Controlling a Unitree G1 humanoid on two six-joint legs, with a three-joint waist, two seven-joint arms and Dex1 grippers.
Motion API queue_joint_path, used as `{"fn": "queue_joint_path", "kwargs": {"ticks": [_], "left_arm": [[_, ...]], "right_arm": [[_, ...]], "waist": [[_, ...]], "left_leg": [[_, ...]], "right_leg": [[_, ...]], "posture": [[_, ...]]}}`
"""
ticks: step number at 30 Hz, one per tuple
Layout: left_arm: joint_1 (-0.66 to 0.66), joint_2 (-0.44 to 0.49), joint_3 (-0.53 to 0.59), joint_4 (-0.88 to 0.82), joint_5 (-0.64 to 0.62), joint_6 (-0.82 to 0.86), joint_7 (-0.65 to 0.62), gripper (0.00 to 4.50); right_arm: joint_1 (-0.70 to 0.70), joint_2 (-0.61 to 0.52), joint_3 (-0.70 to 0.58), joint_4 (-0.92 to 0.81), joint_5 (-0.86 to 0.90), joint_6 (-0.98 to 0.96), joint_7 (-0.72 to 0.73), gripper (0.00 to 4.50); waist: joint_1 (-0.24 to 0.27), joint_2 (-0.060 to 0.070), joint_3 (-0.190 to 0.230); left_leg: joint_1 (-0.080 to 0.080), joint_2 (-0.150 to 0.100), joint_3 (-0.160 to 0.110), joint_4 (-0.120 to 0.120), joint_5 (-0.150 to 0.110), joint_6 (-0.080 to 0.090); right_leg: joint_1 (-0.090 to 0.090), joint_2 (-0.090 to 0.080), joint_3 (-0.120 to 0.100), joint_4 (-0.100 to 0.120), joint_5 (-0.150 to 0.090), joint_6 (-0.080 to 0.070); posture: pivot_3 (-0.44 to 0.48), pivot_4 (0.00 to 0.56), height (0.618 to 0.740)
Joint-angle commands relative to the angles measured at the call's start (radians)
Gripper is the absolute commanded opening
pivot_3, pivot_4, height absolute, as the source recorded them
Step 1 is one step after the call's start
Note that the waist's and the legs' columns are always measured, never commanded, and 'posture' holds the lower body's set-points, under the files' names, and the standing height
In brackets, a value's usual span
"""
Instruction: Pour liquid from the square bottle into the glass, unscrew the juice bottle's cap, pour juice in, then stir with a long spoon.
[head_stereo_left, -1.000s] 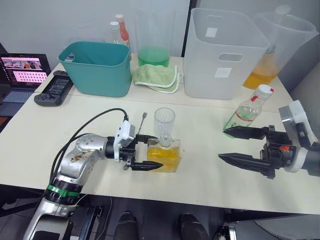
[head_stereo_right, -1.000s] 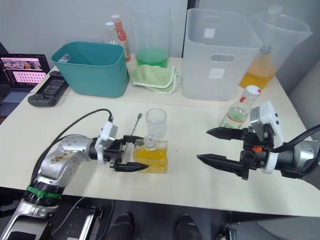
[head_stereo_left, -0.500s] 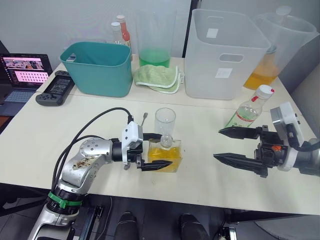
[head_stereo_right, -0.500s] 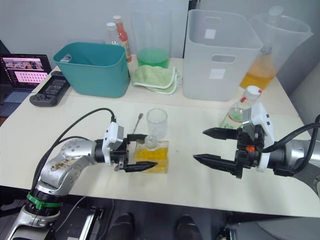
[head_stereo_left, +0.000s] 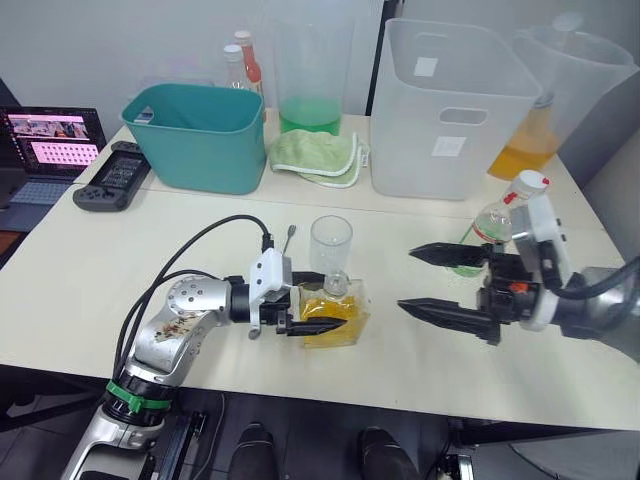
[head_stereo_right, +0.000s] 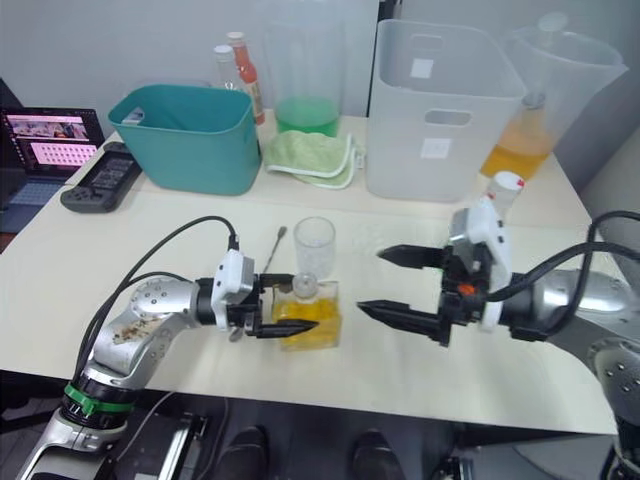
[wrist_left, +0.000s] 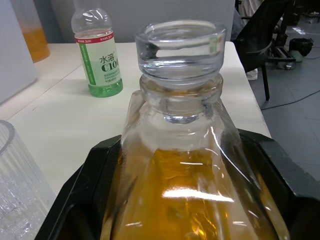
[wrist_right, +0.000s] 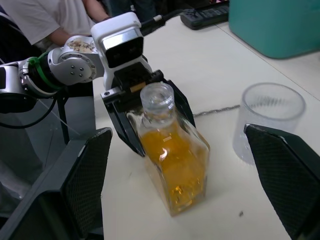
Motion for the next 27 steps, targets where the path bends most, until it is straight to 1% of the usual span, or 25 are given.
{"fn": "queue_joint_path", "kwargs": {"ticks": [1, 3, 6, 13, 16, 23, 24, 27], "left_arm": [[-0.02, -0.014, -0.006, -0.003, 0.007, -0.033, -0.005, 2.79], [-0.026, -0.018, -0.009, 0.002, 0.01, -0.037, -0.007, 2.79], [-0.035, -0.024, -0.013, 0.007, 0.016, -0.039, -0.005, 2.79], [-0.037, -0.025, -0.016, 0.007, 0.022, -0.045, -0.013, 2.79], [-0.036, -0.025, -0.017, 0.007, 0.027, -0.052, -0.018, 2.79], [-0.039, -0.027, -0.022, 0.014, 0.039, -0.062, -0.024, 2.79], [-0.039, -0.027, -0.022, 0.015, 0.039, -0.063, -0.024, 2.79], [-0.035, -0.027, -0.02, 0.013, 0.041, -0.065, -0.025, 2.79]], "right_arm": [[-0.091, 0.058, 0.115, -0.016, -0.071, -0.027, -0.048, 4.5], [-0.129, 0.09, 0.183, -0.003, -0.14, -0.044, -0.054, 4.5], [-0.147, 0.133, 0.248, 0.014, -0.209, -0.066, -0.056, 4.5], [-0.158, 0.197, 0.302, 0.034, -0.281, -0.08, -0.055, 4.5], [-0.155, 0.214, 0.31, 0.041, -0.297, -0.079, -0.052, 3.65], [-0.144, 0.239, 0.296, 0.042, -0.288, -0.088, -0.017, 1.27], [-0.143, 0.24, 0.294, 0.042, -0.287, -0.088, -0.014, 1.08], [-0.13, 0.245, 0.293, 0.03, -0.284, -0.096, -0.001, 1.08]], "waist": [[0.001, 0.0, 0.0], [0.004, 0.0, 0.0], [0.007, 0.0, 0.0], [0.008, 0.0, 0.0], [0.008, 0.0, 0.0], [0.008, 0.0, 0.0], [0.008, 0.0, 0.0], [0.007, 0.0, 0.0]], "left_leg": [[0.0, 0.0, 0.0, 0.0, 0.0, 0.0], [-0.001, 0.0, 0.0, 0.0, 0.0, 0.0], [-0.002, 0.0, 0.0, 0.0, 0.0, 0.0], [-0.003, 0.0, 0.0, 0.001, 0.0, 0.0], [-0.003, 0.0, 0.0, 0.001, 0.0, 0.0], [-0.003, 0.0, 0.0, 0.001, 0.0, 0.0], [-0.003, 0.0, 0.0, 0.001, 0.0, 0.0], [-0.003, 0.0, 0.0, 0.001, 0.0, 0.0]], "right_leg": [[0.0, 0.0, 0.0, 0.0, 0.0, 0.0], [0.0, 0.0, 0.0, 0.0, 0.0, 0.0], [-0.002, 0.0, 0.0, 0.0, 0.0, 0.0], [-0.002, 0.0, 0.0, 0.0, 0.0, 0.0], [-0.002, 0.0, 0.0, 0.0, 0.0, 0.0], [-0.002, 0.0, 0.0, 0.0, 0.0, 0.0], [-0.001, 0.0, 0.0, 0.0, 0.0, 0.0], [-0.001, 0.0, 0.0, 0.0, 0.0, 0.0]], "posture": [[0.0, 0.15, 0.733], [0.0, 0.15, 0.733], [0.0, 0.15, 0.733], [0.0, 0.15, 0.733], [0.0, 0.15, 0.733], [0.0, 0.15, 0.733], [0.0, 0.15, 0.733], [0.0, 0.15, 0.733]]}}
